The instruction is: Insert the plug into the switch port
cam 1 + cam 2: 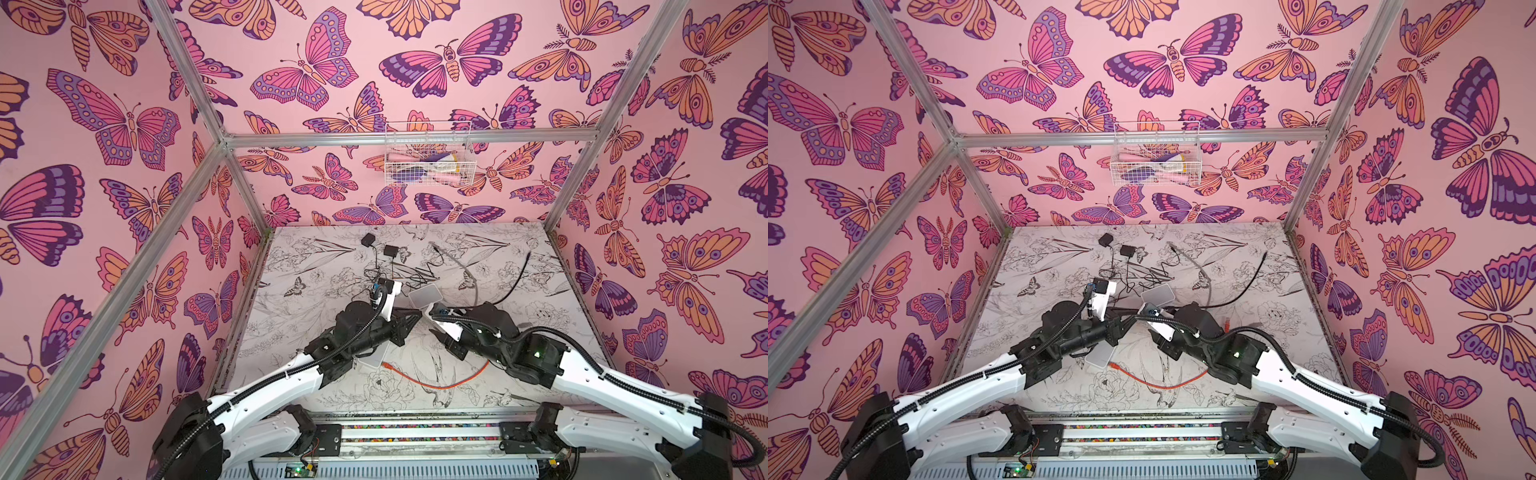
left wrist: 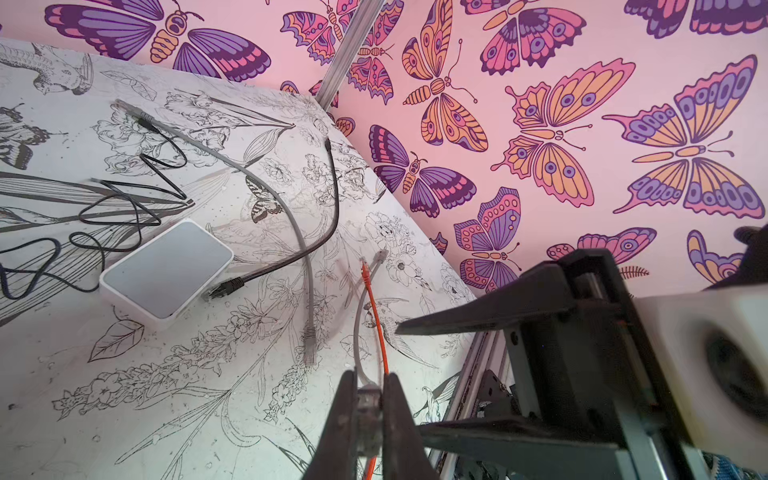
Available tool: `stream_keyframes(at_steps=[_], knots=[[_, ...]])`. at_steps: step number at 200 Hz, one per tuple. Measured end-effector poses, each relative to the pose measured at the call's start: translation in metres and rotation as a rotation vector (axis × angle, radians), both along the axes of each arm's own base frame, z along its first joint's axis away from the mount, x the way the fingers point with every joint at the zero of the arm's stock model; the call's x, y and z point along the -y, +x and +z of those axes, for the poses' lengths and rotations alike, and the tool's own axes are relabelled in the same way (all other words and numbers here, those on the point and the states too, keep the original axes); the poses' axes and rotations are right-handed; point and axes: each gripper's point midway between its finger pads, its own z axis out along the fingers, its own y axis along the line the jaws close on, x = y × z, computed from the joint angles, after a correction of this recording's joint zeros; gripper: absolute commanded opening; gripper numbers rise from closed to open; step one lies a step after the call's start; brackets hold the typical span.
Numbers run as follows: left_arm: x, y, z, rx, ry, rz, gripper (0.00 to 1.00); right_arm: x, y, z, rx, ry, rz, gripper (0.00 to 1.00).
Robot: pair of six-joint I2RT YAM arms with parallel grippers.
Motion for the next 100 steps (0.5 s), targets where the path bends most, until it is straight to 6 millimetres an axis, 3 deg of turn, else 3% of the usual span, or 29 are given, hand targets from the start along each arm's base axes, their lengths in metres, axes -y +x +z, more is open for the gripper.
stream_keyframes(at_steps=[42, 100], knots=[[-0.003, 0.000, 0.001, 0.002, 0.001, 0.010, 0.01, -0.005, 0.004, -0.012, -0.020, -0.024, 0.007, 0.37], [-0.003, -0.001, 0.001, 0.000, 0.003, 0.010, 0.00, -0.010, 0.010, -0.013, -0.023, -0.015, 0.007, 0.31]])
